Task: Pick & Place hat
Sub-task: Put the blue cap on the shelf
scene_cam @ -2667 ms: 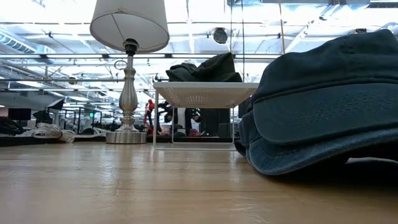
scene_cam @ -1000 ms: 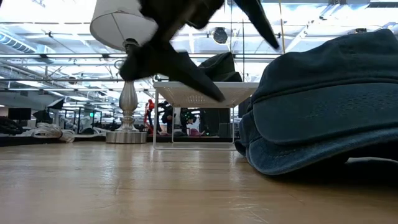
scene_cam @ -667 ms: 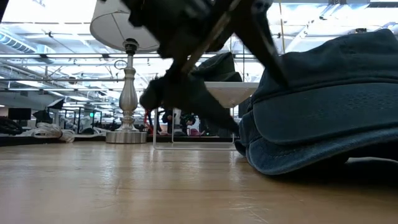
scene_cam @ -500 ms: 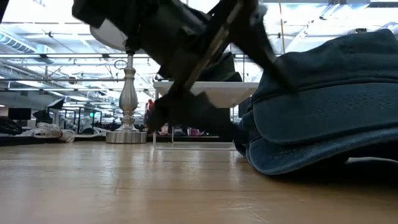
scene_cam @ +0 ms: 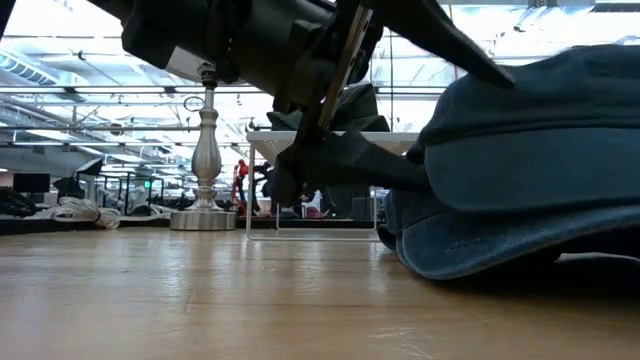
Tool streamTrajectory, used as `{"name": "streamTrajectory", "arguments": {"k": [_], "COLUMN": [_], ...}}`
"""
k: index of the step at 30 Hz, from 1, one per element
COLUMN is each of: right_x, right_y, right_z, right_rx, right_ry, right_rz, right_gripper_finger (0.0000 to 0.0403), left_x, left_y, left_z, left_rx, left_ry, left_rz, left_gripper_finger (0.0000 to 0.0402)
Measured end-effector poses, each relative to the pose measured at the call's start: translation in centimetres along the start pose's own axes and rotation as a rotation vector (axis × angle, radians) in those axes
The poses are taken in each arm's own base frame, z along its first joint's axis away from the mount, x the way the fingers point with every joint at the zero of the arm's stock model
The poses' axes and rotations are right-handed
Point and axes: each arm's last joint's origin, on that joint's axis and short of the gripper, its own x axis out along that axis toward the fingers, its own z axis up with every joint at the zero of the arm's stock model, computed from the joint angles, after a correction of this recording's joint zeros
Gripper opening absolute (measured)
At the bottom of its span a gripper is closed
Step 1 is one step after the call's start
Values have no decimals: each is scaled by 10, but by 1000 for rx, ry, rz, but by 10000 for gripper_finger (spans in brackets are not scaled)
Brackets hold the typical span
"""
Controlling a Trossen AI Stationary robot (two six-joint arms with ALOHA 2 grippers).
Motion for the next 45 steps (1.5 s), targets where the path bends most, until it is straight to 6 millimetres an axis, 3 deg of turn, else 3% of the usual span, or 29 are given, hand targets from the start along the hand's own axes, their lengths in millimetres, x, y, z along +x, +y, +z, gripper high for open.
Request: {"name": "streamTrajectory", "arguments": {"k": [5,16,18,25,31,39,45], "right_x": [0,0,0,0,0,0,0], "right_y": [0,0,0,0,0,0,1], "right_z": [0,0,0,0,0,0,-1], "right_rx": [-4,-8,-8,3,75,93,43], "right_ry": [-1,-1,-1,-1,0,11,21], "right_rz": [-1,-2,-2,-2,0,15,33], "right_gripper_finger": [164,160,157,146,143,143,145], "left_x": [0,0,0,-3,-20,-60,-100], "left_y": [-3,-3,-5,-11,-33,-71,-94], "left_z": [1,1,2,5,18,41,54], "left_rx": [10,29,32,19,49,120,145], "left_ry": [8,9,9,31,13,-21,-8], "left_rz": [-45,-49,-61,-126,-232,-380,-393], "left_gripper_finger": [273,36,14,7,5,5,5]}}
